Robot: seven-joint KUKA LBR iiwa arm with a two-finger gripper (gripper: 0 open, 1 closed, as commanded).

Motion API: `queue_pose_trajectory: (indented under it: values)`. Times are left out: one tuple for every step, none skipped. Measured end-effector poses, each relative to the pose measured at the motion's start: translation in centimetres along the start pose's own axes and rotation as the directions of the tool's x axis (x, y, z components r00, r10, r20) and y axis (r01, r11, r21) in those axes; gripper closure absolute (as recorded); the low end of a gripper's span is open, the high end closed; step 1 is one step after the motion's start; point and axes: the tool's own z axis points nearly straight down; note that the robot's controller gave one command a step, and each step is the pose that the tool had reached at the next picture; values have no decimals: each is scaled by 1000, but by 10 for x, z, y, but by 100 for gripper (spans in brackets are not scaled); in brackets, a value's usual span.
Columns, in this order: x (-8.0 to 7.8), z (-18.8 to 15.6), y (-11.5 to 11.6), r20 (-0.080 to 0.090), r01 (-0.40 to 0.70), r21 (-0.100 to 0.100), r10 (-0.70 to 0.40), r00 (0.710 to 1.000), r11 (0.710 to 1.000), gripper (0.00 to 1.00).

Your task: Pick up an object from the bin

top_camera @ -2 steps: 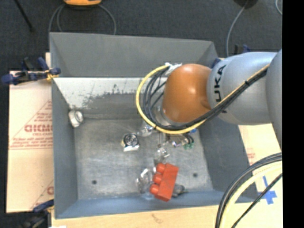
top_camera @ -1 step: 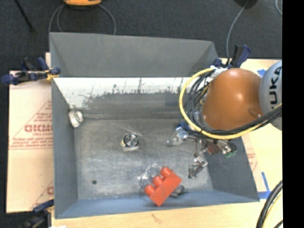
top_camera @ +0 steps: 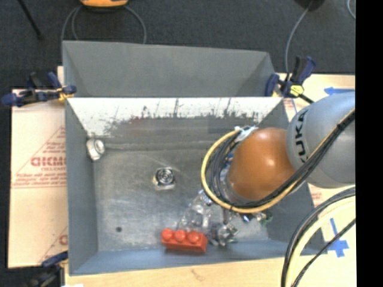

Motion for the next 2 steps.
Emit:
queue_pose_trajectory:
  values:
    - [4,3,3,-13,-2,-9,2,1000,1000,100]
    - [-6,-141,-2,-12,122,-8,-122,992,993,100]
